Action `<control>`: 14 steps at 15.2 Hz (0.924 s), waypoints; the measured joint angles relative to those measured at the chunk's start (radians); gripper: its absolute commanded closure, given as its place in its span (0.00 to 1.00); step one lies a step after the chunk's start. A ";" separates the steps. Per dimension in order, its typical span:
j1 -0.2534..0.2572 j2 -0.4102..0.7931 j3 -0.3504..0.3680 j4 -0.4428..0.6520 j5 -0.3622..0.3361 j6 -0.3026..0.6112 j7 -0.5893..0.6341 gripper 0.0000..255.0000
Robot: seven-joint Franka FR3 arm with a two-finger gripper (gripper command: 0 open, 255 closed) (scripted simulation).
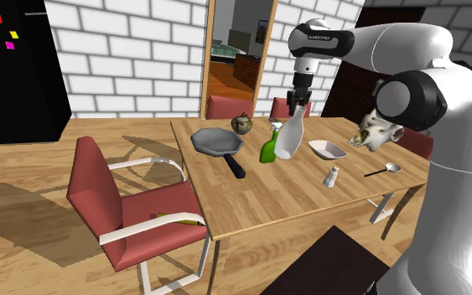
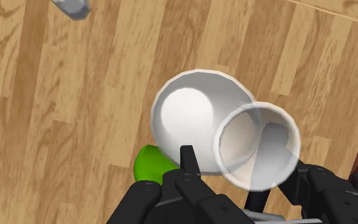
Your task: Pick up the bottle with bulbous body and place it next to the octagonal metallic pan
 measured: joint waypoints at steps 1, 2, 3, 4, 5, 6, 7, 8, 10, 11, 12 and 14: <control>0.016 -0.005 0.006 -0.004 -0.002 -0.002 0.021 1.00; 0.033 -0.016 0.012 -0.016 -0.005 0.002 0.042 1.00; 0.051 -0.027 0.019 -0.031 -0.009 0.005 0.065 1.00; 0.067 -0.038 0.025 -0.044 -0.012 0.009 0.087 1.00; 0.081 -0.034 0.032 -0.041 -0.010 0.010 0.108 1.00; 0.097 -0.042 0.039 -0.056 -0.013 0.017 0.130 1.00; 0.111 -0.042 0.046 -0.058 -0.012 0.019 0.150 1.00; 0.128 -0.046 0.054 -0.057 -0.013 0.015 0.174 1.00; 0.154 -0.034 0.069 -0.046 -0.010 0.015 0.216 1.00; 0.170 -0.030 0.077 -0.040 -0.008 0.014 0.241 1.00; 0.185 -0.026 0.086 -0.035 -0.007 0.015 0.264 1.00; 0.207 -0.019 0.097 -0.017 -0.005 0.004 0.299 1.00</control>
